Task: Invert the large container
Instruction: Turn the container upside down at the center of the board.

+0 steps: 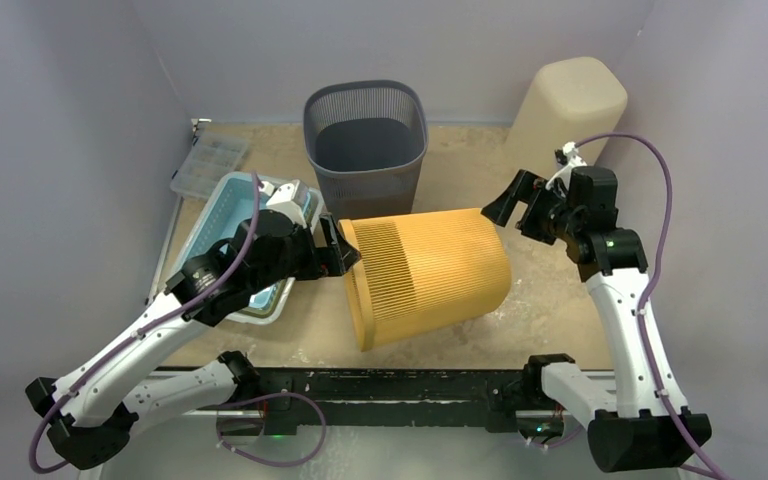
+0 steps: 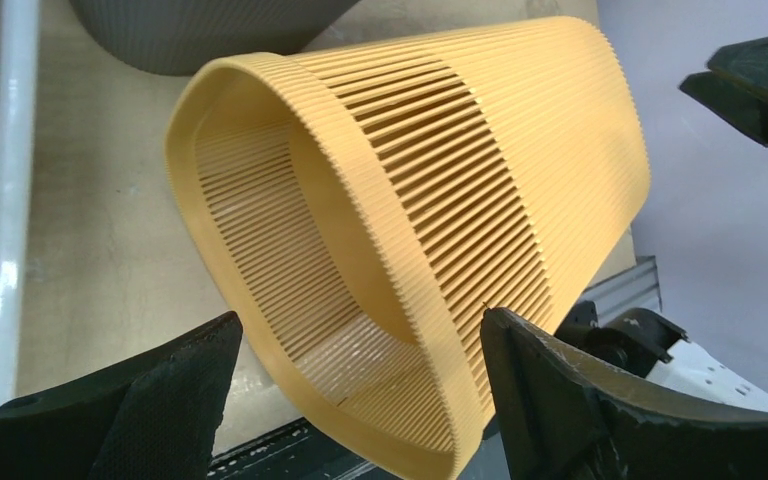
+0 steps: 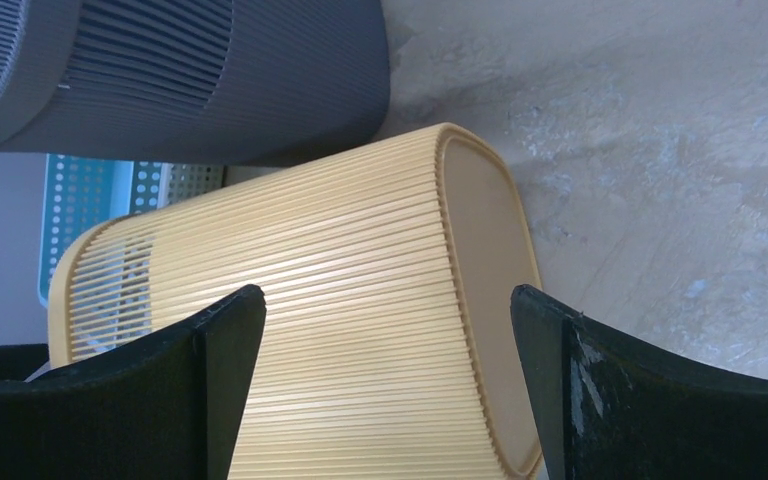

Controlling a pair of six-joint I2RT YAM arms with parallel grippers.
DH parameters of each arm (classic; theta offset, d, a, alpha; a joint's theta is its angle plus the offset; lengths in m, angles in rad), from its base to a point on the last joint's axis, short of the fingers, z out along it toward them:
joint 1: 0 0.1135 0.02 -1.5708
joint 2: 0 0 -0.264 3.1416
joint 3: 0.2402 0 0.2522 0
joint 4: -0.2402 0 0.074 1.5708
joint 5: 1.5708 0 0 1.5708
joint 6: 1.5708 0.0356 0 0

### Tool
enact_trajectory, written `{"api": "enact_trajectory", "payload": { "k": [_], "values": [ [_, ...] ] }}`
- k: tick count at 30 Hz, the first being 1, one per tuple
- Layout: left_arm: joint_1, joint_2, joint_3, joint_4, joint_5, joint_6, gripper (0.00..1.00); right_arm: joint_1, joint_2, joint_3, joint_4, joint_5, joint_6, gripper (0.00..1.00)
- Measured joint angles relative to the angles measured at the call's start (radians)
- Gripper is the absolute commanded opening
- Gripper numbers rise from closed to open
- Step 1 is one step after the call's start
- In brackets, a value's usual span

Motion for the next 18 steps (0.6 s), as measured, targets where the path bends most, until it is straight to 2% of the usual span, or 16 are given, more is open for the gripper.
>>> {"api": "enact_trajectory", "payload": {
  "k": [12, 18],
  "values": [
    [0.0, 0.022, -0.015, 0.068, 0.087, 0.0, 0.77, -0.048, 0.0, -0.138, 0.049, -0.094, -0.016, 0.87],
    [0.0, 0.033, -0.027, 0.077, 0.102, 0.0, 0.7, -0.051, 0.0, -0.178, 0.097, -0.151, -0.014, 0.78]
  ]
}}
